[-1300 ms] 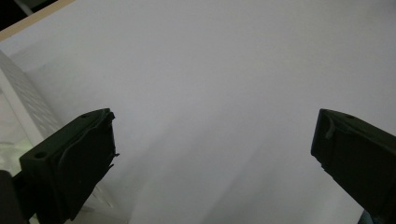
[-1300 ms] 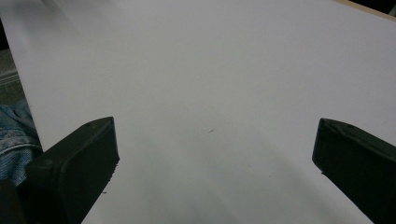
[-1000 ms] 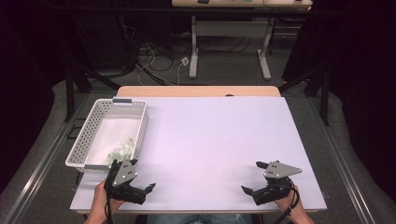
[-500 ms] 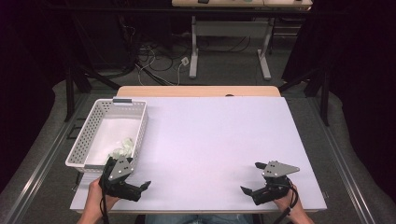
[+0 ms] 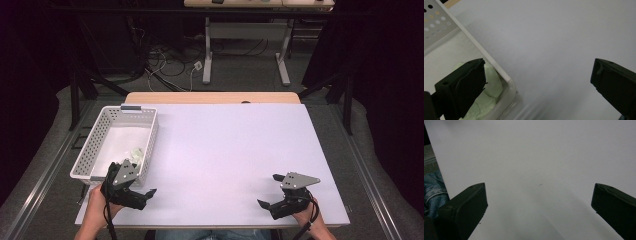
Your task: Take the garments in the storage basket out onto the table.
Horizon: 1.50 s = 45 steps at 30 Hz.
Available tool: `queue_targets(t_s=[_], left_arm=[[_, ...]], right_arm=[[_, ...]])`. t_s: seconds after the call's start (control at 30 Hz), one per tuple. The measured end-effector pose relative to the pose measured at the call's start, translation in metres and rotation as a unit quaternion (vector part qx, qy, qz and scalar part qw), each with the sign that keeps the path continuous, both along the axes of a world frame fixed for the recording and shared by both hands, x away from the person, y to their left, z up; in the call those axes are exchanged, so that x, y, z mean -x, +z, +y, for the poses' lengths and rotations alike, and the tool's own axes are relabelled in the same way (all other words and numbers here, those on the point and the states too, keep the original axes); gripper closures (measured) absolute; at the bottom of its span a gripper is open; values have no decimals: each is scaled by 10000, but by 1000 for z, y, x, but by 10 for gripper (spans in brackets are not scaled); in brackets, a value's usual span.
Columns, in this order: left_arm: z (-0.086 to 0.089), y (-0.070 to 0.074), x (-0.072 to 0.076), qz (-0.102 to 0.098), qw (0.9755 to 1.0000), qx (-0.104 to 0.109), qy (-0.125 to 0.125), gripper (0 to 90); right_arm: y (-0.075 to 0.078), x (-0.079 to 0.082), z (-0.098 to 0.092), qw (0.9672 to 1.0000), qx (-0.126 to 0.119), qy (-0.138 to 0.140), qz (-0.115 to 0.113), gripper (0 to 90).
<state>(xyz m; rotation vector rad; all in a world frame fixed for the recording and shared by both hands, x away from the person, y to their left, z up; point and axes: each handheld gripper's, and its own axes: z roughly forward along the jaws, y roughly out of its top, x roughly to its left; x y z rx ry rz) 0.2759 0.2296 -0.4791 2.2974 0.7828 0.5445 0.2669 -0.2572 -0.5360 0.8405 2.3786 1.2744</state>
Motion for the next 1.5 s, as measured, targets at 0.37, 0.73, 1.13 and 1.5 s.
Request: queue_targets(t_s=[0.37,0.73,1.13,1.5], left_arm=[[3,9,-9,45,9996,-282,69,1],[12,17,-27,320,9982,-486,108,0],[29,15,-47,486,9967,-549,356,0],[45,9,-68,764,9923,-560,796,0]], right_arm=[[1,3,1,10000,73,25,46,1],[0,1,1,10000,33,50,52,1],[-1,0,1,10000,23,36,78,1],[-1,0,1,9999,46,66,90,1]])
